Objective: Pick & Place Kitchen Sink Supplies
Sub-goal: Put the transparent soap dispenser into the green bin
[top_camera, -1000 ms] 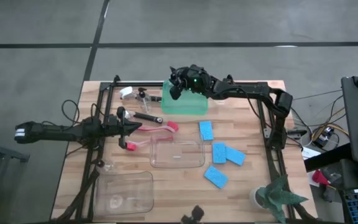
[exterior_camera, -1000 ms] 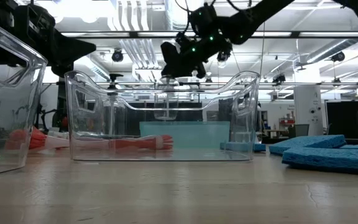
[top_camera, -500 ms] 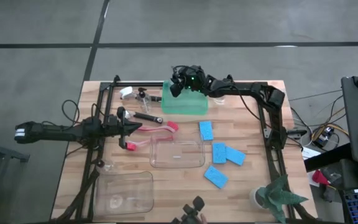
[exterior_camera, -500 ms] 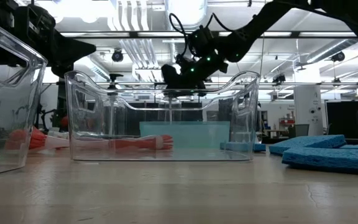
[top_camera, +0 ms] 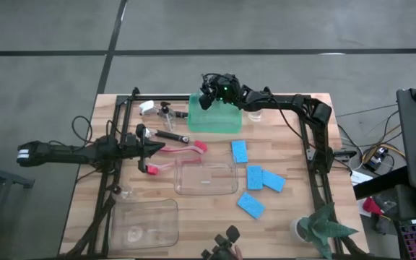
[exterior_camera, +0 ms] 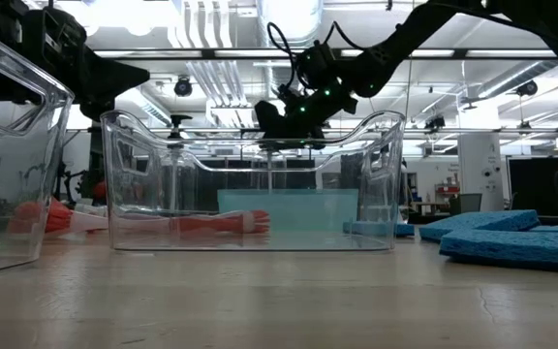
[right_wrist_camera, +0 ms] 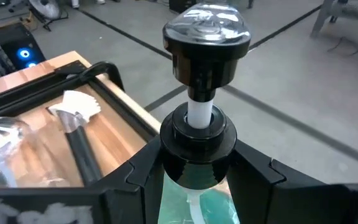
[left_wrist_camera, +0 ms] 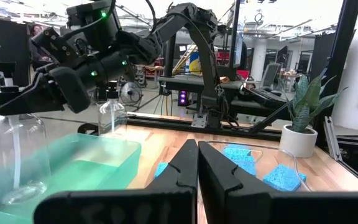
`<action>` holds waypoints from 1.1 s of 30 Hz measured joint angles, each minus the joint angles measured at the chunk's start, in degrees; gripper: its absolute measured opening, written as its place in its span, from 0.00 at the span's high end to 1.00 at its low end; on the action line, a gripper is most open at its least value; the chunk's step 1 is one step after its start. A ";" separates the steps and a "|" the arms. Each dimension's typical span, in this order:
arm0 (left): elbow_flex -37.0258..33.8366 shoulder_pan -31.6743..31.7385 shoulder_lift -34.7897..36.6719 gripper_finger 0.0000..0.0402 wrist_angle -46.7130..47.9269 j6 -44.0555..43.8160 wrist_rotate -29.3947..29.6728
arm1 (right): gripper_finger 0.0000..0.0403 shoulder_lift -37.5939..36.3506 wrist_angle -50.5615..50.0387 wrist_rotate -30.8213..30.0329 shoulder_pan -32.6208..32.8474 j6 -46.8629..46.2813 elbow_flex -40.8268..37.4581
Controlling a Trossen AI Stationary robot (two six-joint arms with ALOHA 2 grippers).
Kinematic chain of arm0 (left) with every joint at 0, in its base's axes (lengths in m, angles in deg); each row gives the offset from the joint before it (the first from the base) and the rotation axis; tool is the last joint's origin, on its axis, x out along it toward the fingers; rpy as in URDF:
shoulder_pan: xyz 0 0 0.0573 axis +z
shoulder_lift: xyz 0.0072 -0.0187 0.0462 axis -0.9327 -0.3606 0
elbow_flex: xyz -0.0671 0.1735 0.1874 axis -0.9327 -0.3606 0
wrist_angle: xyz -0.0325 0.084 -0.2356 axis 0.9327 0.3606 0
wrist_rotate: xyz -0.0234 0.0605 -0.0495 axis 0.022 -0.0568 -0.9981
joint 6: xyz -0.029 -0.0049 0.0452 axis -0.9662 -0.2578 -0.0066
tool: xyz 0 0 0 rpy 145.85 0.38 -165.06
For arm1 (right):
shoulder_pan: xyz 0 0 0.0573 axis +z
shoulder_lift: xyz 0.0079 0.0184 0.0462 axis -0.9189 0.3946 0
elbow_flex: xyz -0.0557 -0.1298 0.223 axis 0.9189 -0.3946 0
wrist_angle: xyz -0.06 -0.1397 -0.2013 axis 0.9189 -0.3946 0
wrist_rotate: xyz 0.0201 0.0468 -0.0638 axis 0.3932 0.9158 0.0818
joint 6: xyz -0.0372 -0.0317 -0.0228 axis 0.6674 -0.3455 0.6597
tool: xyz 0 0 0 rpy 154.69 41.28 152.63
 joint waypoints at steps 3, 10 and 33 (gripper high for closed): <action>0.00 0.00 0.00 0.98 0.00 0.00 0.00 | 0.65 0.00 -0.26 0.08 0.01 -0.29 -0.80; 0.00 0.00 0.00 0.98 0.00 0.00 0.00 | 0.64 0.00 -0.05 0.02 -0.09 -0.08 -1.91; 0.00 0.01 -0.01 0.98 0.00 0.00 0.00 | 0.54 0.00 0.21 -0.02 -0.42 1.05 -3.08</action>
